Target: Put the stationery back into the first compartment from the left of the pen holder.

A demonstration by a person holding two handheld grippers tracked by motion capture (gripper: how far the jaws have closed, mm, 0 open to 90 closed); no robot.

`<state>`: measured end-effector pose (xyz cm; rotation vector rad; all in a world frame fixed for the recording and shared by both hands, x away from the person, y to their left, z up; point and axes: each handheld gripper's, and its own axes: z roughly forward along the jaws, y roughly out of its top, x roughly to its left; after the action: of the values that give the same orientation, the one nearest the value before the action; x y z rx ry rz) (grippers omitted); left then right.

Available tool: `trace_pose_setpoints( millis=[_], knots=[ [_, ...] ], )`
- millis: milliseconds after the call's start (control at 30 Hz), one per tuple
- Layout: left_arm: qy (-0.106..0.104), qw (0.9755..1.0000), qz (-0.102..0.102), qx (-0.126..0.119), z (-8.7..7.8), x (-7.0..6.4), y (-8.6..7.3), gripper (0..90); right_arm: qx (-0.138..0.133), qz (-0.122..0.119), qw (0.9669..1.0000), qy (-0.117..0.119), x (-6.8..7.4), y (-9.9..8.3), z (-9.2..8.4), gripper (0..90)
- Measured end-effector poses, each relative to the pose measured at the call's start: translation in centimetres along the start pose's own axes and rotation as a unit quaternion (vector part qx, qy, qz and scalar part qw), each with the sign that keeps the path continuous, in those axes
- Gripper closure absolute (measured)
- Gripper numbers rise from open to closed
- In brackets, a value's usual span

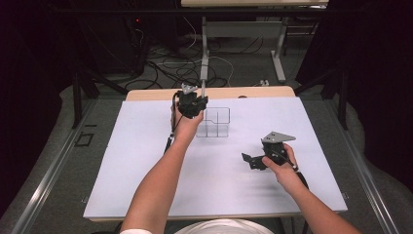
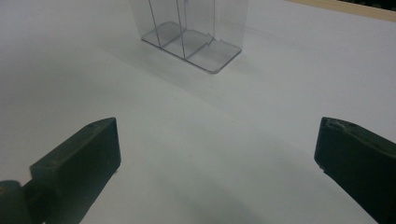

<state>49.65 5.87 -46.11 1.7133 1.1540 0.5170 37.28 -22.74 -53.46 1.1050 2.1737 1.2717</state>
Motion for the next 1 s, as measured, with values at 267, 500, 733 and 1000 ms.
trace_pose_setpoints(
  millis=[267, 500, 733, 1000],
  knots=[
    [0.002, 0.9998, 0.000, 0.018, 0.4, 0.5, -0.6, 79.1, 0.008, 0.005, 1.0000, 0.003, 0.1, 0.0, 0.0, 0.7],
    [0.006, 0.9998, -0.008, 0.020, 0.7, 0.7, -1.3, 79.0, 0.006, 0.003, 1.0000, 0.007, 0.2, -0.1, 0.1, 1.0],
    [0.004, 0.9994, -0.006, 0.034, 0.8, 1.0, -1.6, 79.0, 0.008, 0.005, 0.9999, 0.008, 0.2, -0.1, 0.1, 1.1],
    [0.005, 0.9993, -0.006, 0.037, 0.4, 1.4, -1.9, 73.6, 0.011, 0.004, 0.9999, 0.007, 0.2, -0.1, 0.1, 1.2]
  ],
)
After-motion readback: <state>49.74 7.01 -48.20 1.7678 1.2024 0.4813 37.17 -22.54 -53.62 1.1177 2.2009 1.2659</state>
